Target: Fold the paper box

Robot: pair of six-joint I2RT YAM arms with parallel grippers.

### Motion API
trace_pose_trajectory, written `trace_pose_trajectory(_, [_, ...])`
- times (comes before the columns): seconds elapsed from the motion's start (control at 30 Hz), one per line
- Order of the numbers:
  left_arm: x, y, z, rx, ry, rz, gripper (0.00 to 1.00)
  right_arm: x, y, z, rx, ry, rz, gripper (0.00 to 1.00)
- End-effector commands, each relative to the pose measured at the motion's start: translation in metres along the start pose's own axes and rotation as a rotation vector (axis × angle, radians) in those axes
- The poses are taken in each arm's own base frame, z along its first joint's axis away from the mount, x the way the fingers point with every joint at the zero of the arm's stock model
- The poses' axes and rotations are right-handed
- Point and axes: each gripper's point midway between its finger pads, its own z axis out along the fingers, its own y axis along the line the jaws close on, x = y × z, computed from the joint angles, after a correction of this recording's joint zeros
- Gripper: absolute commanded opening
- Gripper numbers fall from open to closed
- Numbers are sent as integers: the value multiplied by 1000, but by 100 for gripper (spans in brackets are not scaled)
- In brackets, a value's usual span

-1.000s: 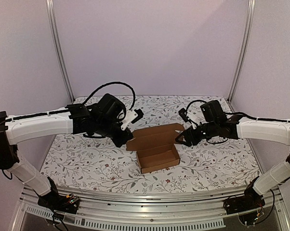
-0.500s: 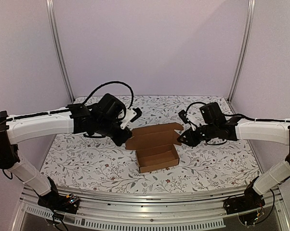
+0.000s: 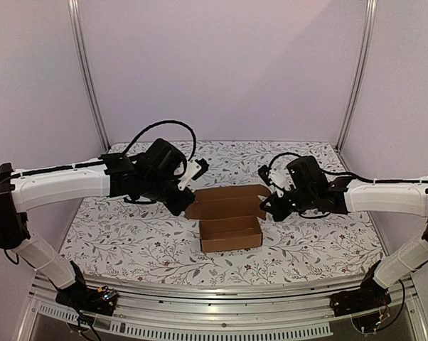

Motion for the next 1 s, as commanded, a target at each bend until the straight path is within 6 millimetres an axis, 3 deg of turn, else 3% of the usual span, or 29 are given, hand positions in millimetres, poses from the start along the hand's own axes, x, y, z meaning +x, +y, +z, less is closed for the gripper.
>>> trace_pose_trajectory(0.0, [15, 2, 6, 0, 58, -15, 0, -4, -1, -4, 49, -38, -13, 0])
trace_pose_trajectory(0.17, [11, 4, 3, -8, 52, -34, 2, -5, -1, -8, 72, -47, -23, 0])
trace_pose_trajectory(0.5, [7, 16, -18, -62, -16, -102, 42, -5, 0, -18, 91, -72, -43, 0])
trace_pose_trajectory(0.77, [31, 7, -19, -6, -20, -141, 46, -5, 3, -20, 74, -74, -43, 0])
trace_pose_trajectory(0.97, [32, 4, -9, 62, -110, -172, 47, -6, 9, -21, 44, -75, -54, 0])
